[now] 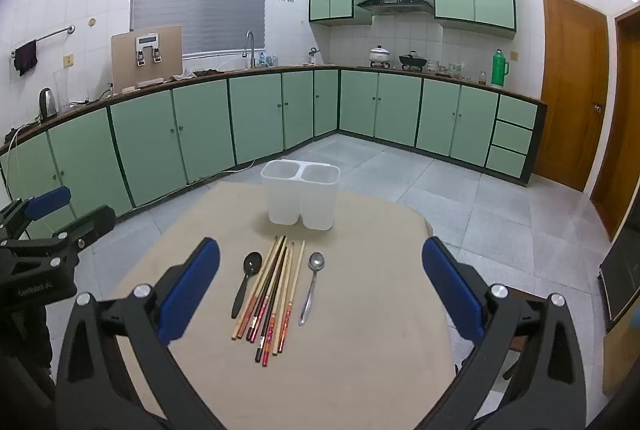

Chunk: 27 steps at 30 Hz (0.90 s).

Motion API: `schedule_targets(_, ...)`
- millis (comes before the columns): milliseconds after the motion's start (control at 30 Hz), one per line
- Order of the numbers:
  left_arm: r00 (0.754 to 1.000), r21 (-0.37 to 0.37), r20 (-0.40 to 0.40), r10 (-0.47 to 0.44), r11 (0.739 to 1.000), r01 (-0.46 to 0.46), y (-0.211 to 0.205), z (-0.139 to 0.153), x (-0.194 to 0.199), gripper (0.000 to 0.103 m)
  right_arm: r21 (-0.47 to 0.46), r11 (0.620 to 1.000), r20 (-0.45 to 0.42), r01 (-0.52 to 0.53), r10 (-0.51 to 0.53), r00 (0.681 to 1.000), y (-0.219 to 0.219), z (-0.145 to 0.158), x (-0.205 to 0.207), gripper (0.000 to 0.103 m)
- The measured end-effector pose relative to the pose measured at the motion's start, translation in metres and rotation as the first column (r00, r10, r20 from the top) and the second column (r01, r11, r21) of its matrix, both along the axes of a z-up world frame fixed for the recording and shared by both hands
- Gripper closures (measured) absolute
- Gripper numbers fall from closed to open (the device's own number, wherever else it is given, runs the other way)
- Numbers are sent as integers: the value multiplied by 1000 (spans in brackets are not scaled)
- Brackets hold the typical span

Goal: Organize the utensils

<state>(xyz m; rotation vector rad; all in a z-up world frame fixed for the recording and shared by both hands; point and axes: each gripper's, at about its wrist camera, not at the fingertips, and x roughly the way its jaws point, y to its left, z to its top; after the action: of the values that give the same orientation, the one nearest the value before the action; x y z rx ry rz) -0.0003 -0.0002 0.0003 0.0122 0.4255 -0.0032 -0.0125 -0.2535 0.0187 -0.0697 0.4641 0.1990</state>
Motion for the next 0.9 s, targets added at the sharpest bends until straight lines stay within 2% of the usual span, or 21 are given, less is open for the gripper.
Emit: schedule_targets(900,1000,-6,-8,9,1000,-9,2,-2,3,6,7,1000,-8,-4,4,1000,2,-4,2,5)
